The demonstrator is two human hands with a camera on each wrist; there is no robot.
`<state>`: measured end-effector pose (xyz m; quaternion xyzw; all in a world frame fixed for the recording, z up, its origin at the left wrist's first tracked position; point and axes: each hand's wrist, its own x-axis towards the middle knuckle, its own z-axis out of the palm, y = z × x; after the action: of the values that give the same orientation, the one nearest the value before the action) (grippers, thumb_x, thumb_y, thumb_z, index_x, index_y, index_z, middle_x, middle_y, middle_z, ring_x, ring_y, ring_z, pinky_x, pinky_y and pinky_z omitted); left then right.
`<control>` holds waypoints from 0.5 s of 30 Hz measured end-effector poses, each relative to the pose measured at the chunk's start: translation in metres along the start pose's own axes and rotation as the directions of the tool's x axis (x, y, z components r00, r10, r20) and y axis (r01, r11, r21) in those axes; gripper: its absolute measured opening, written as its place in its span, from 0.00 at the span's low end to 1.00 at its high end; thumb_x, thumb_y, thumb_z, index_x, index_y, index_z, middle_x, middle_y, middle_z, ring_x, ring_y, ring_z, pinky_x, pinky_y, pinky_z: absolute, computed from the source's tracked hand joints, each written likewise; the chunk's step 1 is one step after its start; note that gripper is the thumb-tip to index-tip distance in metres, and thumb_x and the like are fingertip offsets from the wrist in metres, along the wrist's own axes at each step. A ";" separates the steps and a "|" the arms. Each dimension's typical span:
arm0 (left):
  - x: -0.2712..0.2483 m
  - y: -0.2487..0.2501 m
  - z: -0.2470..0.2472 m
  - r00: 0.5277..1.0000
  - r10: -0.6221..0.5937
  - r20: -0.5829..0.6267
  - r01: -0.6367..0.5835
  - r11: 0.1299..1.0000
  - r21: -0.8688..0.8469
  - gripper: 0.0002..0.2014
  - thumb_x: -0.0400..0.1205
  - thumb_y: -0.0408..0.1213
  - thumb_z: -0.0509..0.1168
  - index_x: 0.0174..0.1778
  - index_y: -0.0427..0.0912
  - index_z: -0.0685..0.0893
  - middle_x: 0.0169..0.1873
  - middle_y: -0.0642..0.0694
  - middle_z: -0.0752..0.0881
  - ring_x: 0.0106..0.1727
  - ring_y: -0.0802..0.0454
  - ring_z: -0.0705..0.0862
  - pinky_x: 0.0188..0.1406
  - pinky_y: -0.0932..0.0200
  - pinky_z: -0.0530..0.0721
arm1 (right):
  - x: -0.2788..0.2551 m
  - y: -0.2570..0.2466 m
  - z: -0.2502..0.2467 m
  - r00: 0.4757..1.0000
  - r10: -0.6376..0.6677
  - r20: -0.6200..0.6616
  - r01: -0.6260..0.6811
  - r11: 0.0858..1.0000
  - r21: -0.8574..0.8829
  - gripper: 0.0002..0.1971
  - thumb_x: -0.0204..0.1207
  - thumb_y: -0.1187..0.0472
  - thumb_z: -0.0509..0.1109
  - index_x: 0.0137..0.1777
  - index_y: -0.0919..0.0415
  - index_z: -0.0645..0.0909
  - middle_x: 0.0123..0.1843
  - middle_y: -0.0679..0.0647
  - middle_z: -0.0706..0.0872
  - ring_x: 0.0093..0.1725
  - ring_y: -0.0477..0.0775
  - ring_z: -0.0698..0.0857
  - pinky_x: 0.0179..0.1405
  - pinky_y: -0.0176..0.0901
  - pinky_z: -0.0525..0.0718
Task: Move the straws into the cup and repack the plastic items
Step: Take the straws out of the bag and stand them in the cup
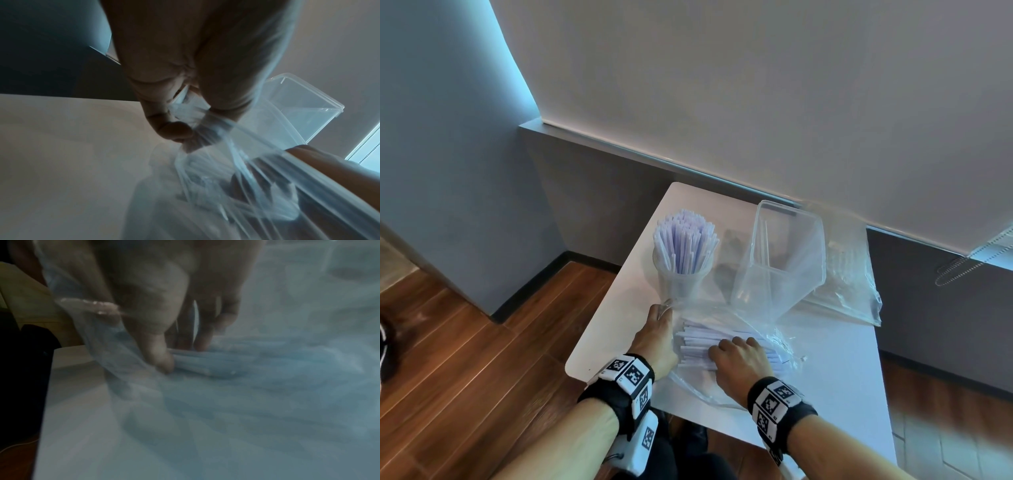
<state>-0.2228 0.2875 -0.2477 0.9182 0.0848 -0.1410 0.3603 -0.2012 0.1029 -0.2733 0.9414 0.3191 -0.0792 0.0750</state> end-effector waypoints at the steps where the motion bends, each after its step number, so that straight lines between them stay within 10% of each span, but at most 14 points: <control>1: 0.000 0.000 0.000 1.000 0.001 -0.001 -0.001 1.000 0.002 0.42 0.75 0.27 0.70 0.83 0.48 0.57 0.76 0.47 0.61 0.68 0.40 0.79 0.70 0.53 0.76 | 0.000 -0.001 0.000 1.000 0.006 0.007 -0.006 1.000 -0.006 0.14 0.41 0.59 0.83 0.27 0.51 0.83 0.24 0.47 0.81 0.24 0.55 0.82 0.25 0.45 0.81; 8: 0.000 -0.004 0.002 1.000 -0.007 0.015 0.006 0.999 0.033 0.45 0.74 0.25 0.70 0.84 0.50 0.54 0.76 0.47 0.60 0.65 0.40 0.80 0.65 0.53 0.79 | 0.006 -0.002 -0.002 0.998 0.053 0.032 -0.053 0.999 -0.003 0.12 0.45 0.60 0.82 0.29 0.52 0.85 0.26 0.49 0.83 0.28 0.56 0.84 0.29 0.49 0.82; 15: 0.001 -0.004 0.005 1.000 -0.017 0.022 0.016 0.999 0.032 0.47 0.73 0.23 0.69 0.84 0.51 0.52 0.78 0.48 0.58 0.67 0.41 0.80 0.66 0.53 0.79 | 0.009 -0.005 -0.008 0.990 0.031 0.135 -0.024 0.998 -0.053 0.12 0.74 0.63 0.63 0.55 0.59 0.83 0.54 0.56 0.86 0.58 0.62 0.81 0.60 0.55 0.73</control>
<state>-0.2241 0.2874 -0.2540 0.9215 0.0861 -0.1556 0.3454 -0.1965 0.1132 -0.2681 0.9359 0.3023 -0.1340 0.1216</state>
